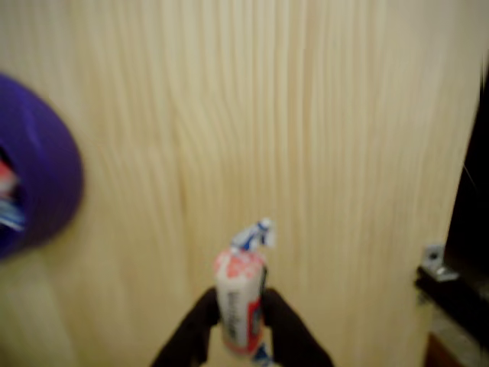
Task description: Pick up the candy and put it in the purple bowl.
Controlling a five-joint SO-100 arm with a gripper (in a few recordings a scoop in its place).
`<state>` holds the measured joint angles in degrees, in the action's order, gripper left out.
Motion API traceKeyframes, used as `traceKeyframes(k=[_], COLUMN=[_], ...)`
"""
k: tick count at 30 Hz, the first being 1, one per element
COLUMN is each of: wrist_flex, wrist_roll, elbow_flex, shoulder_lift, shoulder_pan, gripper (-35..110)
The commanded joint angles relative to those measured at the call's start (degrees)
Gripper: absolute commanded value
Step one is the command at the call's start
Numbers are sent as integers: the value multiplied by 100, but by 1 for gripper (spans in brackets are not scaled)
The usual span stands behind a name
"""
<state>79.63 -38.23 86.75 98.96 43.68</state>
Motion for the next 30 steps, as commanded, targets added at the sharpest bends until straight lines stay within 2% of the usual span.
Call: traceKeyframes(k=[1,6,10,20,30], wrist_flex=[-70,-132,-554,-1143,-1951], wrist_roll=[439,1072,1890,3208,3920], elbow_flex=[527,1230,2092,3691,4808], shoulder_lift=[1485,2153,2953,4236,4737], shoulder_pan=[334,747,1143,1925,2522], gripper=[0,0,0,0,0])
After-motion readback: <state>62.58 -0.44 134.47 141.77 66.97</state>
